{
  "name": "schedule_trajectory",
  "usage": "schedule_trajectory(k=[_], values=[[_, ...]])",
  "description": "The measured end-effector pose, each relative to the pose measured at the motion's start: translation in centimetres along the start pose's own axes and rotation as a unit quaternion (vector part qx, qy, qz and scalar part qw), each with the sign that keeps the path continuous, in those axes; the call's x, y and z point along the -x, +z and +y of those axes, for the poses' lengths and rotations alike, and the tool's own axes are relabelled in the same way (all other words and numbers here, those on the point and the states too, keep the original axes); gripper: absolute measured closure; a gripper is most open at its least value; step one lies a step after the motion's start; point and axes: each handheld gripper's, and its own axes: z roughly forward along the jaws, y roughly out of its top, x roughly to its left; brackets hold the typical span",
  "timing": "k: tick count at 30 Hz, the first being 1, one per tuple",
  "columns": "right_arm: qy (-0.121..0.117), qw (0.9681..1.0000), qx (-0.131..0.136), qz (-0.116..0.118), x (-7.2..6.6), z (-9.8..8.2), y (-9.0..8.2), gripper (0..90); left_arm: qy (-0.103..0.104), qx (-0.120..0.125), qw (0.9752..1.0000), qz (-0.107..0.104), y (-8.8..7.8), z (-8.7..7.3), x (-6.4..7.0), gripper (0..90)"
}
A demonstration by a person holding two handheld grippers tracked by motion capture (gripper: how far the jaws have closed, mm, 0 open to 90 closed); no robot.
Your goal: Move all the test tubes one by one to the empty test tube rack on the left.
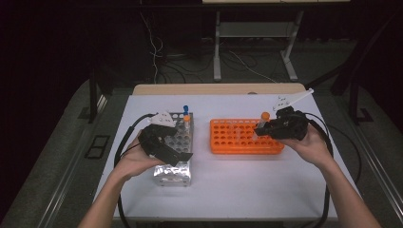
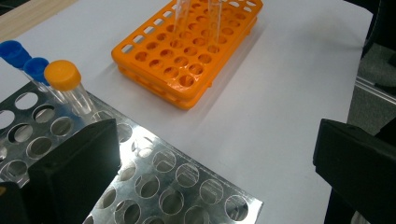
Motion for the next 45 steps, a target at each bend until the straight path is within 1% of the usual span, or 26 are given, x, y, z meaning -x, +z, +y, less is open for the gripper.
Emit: schedule_trajectory(k=[7,14,20,23,28,32,34,37,40,42,43,45], values=[[-0.025,0.9993,-0.02,0.017,-2.4,0.2,0.5,73.6,0.01,-0.001,0.9999,-0.003,0.0,0.6,0.4,0.0],[-0.044,0.9976,-0.036,0.039,-4.3,0.2,2.1,73.6,0.021,-0.001,0.9997,-0.009,0.1,1.1,1.0,0.0],[-0.061,0.9953,-0.047,0.059,-5.7,0.4,3.5,73.6,0.03,-0.01,0.9993,-0.018,0.7,1.4,1.4,0.0],[-0.065,0.9942,-0.051,0.068,-6.3,0.5,4.2,73.6,0.036,-0.013,0.999,-0.023,1.0,1.6,1.6,0.0],[-0.078,0.9921,-0.059,0.078,-7.2,0.7,5.2,73.6,0.043,-0.017,0.9984,-0.032,1.3,2.1,2.1,0.3],[-0.084,0.9907,-0.062,0.087,-8.0,1.0,5.9,73.7,0.056,-0.025,0.9973,-0.04,1.7,2.6,2.5,2.3],[-0.092,0.9896,-0.063,0.09,-8.3,1.2,6.3,73.6,0.063,-0.03,0.9965,-0.046,1.9,2.9,2.8,3.9],[-0.096,0.9885,-0.067,0.096,-8.7,1.5,6.8,73.7,0.075,-0.036,0.9949,-0.057,2.2,3.4,3.2,9.2],[-0.105,0.9866,-0.072,0.102,-9.3,1.7,7.5,73.6,0.085,-0.044,0.9931,-0.068,2.5,3.8,3.6,13.5],[-0.106,0.9859,-0.075,0.106,-9.8,1.8,7.8,73.7,0.091,-0.052,0.9917,-0.074,2.7,4.0,3.8,14.7],[-0.108,0.9852,-0.077,0.109,-9.9,1.8,7.9,73.6,0.096,-0.056,0.9906,-0.08,2.8,4.0,3.9,16.3],[-0.115,0.9845,-0.077,0.107,-10.2,1.9,8.3,73.6,0.1,-0.064,0.9888,-0.091,3.0,4.1,4.1,20.7]])
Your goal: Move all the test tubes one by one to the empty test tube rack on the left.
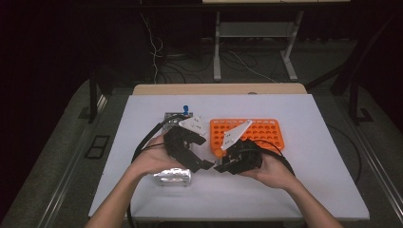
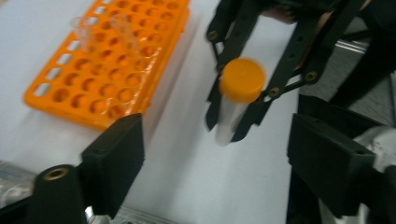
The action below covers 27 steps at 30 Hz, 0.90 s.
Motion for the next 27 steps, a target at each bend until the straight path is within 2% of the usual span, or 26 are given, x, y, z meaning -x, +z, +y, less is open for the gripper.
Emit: schedule_trajectory(k=[6,10,19,24,27], values=[[-0.008,0.9999,-0.007,0.005,-0.4,0.5,0.8,73.6,0.025,-0.02,0.9993,-0.02,0.5,0.5,0.3,32.9],[-0.014,0.9998,-0.009,0.006,-0.5,0.7,1.1,73.6,0.034,-0.028,0.9988,-0.02,0.7,0.8,0.4,44.0],[-0.017,0.9998,-0.01,0.007,-0.8,0.9,1.6,73.6,0.036,-0.041,0.9982,-0.026,1.1,0.9,0.2,67.7],[-0.013,0.9999,-0.007,0.009,-0.6,0.9,1.6,72.9,0.035,-0.042,0.9983,-0.022,1.0,0.9,0.1,68.6],[-0.008,0.9999,-0.003,0.008,-0.5,0.9,1.3,66.1,0.034,-0.039,0.9985,-0.018,0.6,1.0,0.1,68.6]])
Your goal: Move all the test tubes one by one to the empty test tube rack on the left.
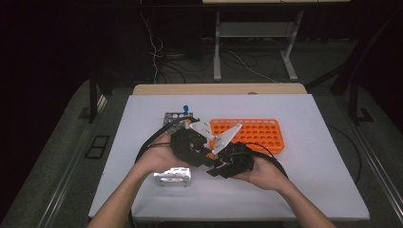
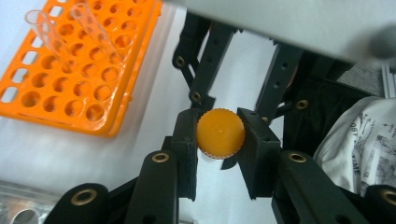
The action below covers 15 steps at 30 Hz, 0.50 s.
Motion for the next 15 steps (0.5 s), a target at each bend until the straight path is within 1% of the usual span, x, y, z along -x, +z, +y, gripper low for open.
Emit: schedule_trajectory(k=[2,6,8,9,13,15], values=[[0.001,0.9999,0.006,-0.01,0.1,-0.1,-0.4,63.6,-0.003,0.005,1.0,0.003,-0.4,-0.1,-0.1,68.6],[0.013,0.9996,0.02,-0.016,0.4,-0.5,-1.5,59.2,-0.014,0.01,0.9998,0.011,-1.1,-0.3,-0.3,68.7],[0.02,0.9993,0.026,-0.021,0.6,-0.8,-2.1,55.4,-0.017,0.015,0.9996,0.017,-1.6,-0.4,-0.4,68.7],[0.023,0.9991,0.027,-0.023,0.7,-0.9,-2.4,53.4,-0.016,0.014,0.9996,0.019,-1.8,-0.4,-0.6,68.7],[0.028,0.9982,0.038,-0.036,1.1,-1.5,-3.3,44.6,-0.02,0.019,0.9991,0.031,-2.6,-0.4,-1.0,68.6],[0.033,0.9976,0.045,-0.041,1.2,-1.7,-3.8,38.7,-0.023,0.02,0.9988,0.037,-2.9,-0.4,-1.3,68.6]])
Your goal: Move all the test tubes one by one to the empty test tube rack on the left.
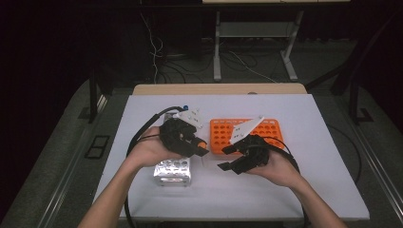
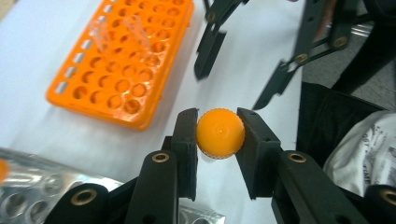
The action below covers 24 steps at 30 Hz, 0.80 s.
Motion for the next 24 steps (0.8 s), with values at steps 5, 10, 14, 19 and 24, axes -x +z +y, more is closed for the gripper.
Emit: schedule_trajectory(k=[5,10,14,19,24], values=[[0.017,0.9996,0.018,-0.017,0.5,-0.6,-1.1,21.0,-0.006,-0.004,0.9999,0.013,-0.5,0.1,-0.9,68.6],[0.048,0.9981,0.032,-0.021,1.1,-1.3,-2.2,5.2,-0.017,0.0,0.9994,0.029,-1.4,0.1,-1.8,68.7],[0.059,0.9969,0.041,-0.031,1.4,-2.1,-2.9,0.2,-0.025,0.002,0.9988,0.042,-2.0,0.0,-2.6,68.7],[0.071,0.996,0.041,-0.033,1.8,-3.1,-3.4,0.2,-0.036,0.005,0.9977,0.057,-2.6,-0.1,-3.6,68.7],[0.083,0.9951,0.042,-0.034,2.1,-4.0,-3.5,0.2,-0.042,0.004,0.9964,0.074,-2.8,-0.2,-4.7,68.8]])
